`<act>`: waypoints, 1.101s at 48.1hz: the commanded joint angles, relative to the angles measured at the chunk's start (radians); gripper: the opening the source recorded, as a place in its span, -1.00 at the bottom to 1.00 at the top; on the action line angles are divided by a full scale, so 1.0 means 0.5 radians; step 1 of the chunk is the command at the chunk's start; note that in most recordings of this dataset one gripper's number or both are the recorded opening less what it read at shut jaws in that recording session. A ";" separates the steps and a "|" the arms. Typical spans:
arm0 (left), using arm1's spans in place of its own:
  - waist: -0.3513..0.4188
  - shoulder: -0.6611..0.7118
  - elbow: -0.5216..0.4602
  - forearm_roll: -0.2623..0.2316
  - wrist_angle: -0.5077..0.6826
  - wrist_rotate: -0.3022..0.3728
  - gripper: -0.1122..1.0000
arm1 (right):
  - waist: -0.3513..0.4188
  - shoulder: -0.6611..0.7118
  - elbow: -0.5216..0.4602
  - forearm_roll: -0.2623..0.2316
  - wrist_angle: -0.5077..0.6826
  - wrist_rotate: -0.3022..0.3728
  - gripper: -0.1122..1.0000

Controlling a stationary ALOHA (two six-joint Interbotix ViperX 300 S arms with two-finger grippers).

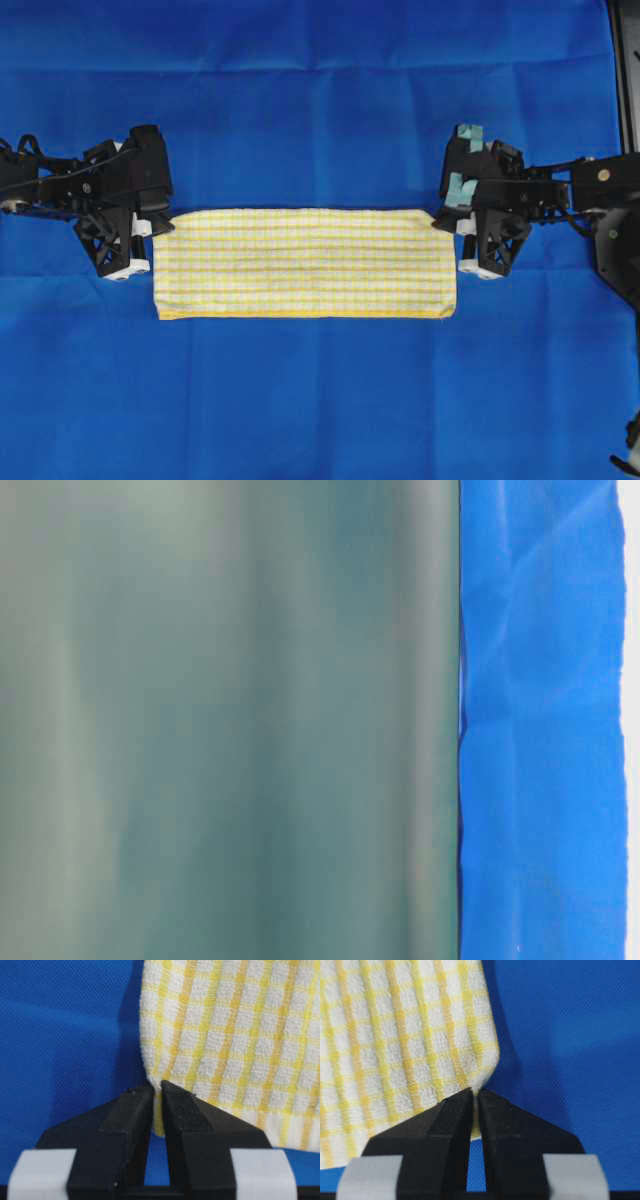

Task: Fold the yellow towel.
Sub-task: 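Lift the strip and rotate it, right gripper moving to the far side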

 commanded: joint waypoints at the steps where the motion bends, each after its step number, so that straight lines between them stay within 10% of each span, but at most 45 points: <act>1: -0.003 -0.117 -0.095 0.003 0.114 -0.006 -0.73 | -0.006 -0.138 -0.052 -0.003 0.074 0.003 -0.73; 29: -0.055 -0.669 -0.264 0.003 0.537 -0.012 -0.73 | -0.006 -0.890 -0.117 -0.067 0.466 0.000 -0.73; 53: -0.282 -0.681 -0.227 0.003 0.181 -0.021 -0.73 | -0.199 -0.617 -0.193 -0.193 0.249 0.003 -0.73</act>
